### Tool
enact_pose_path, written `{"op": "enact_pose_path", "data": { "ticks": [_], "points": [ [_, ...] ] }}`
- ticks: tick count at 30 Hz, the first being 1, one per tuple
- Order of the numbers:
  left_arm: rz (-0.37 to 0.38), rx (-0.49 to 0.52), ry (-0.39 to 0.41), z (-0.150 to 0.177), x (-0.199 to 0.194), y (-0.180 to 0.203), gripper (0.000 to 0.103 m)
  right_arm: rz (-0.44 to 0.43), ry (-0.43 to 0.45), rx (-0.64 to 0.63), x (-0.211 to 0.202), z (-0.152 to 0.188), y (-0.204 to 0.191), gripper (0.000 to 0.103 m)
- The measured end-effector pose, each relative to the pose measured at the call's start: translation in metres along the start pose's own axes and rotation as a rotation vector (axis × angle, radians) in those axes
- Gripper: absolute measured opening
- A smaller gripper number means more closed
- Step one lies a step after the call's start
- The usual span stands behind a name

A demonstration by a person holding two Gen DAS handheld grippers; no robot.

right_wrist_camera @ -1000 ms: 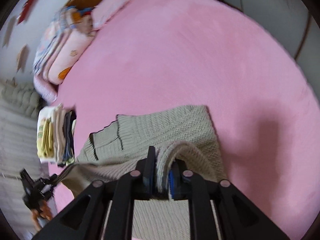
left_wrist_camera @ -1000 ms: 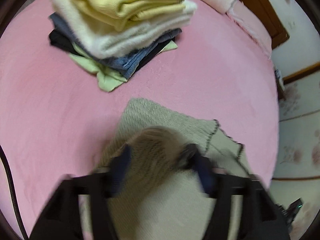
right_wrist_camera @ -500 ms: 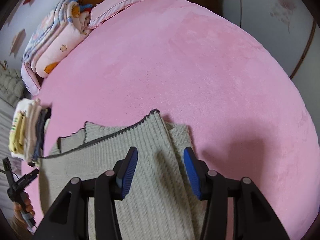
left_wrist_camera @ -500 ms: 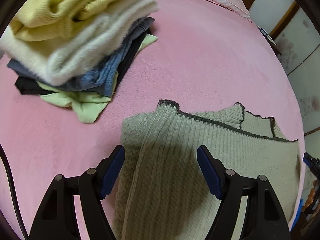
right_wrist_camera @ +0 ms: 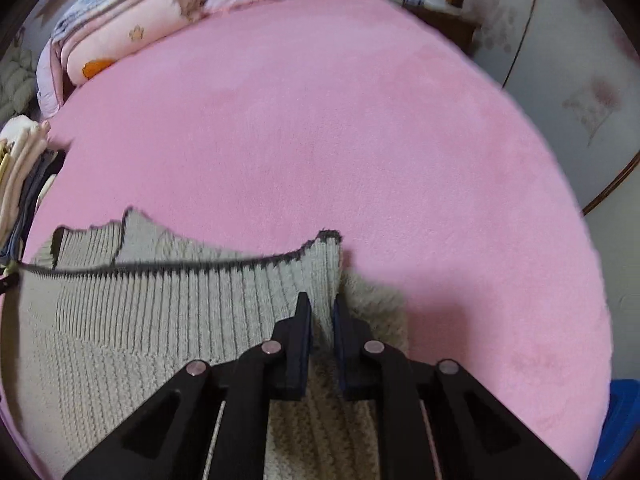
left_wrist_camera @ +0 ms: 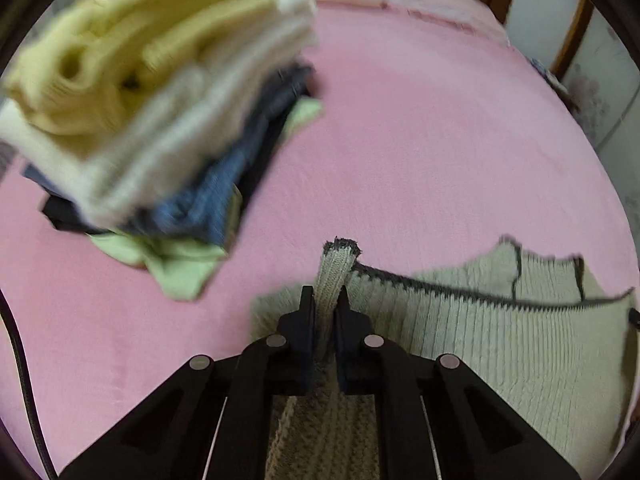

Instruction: Fold large clothes

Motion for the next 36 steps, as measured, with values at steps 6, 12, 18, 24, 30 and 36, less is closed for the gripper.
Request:
{"op": "enact_pose_path", "data": {
  "ticks": [6, 12, 18, 24, 30, 36],
  "points": [
    [-0.089, -0.056, -0.015, 0.008, 0.027, -0.01, 0.006, 0.07, -0.041, 0.035, 0.026, 0.007, 0.013, 0.009],
    [-0.17, 0.011, 0.0, 0.015, 0.04, -0.004, 0.009, 0.134, -0.051, 0.016, 0.037, 0.011, 0.009, 0.01],
    [-0.153, 0.04, -0.04, 0.01, 0.018, 0.002, 0.059, 0.109, -0.035, 0.022, 0.004, 0.002, 0.005, 0.026],
    [-0.118, 0.024, 0.029, 0.0, -0.045, 0.016, 0.08, 0.042, 0.053, 0.059, -0.056, -0.007, -0.012, 0.036],
    [-0.021, 0.015, 0.043, -0.001, -0.121, 0.042, 0.084, -0.038, 0.106, 0.094, -0.125, -0.01, -0.032, 0.036],
    [0.032, 0.002, 0.076, 0.016, -0.194, 0.061, 0.091, -0.115, 0.161, 0.128, -0.194, -0.007, -0.046, 0.04]
  ]
}}
Point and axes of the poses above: each gripper's, at about its wrist camera, not at the fingertips, and x roughly the way its jaws point, y to its right, z to its underside, the point moved 6 cm from there along x, roughly the way its jaws point, and after that the axes turned 3 degrees about z, right-handed, at the moved point
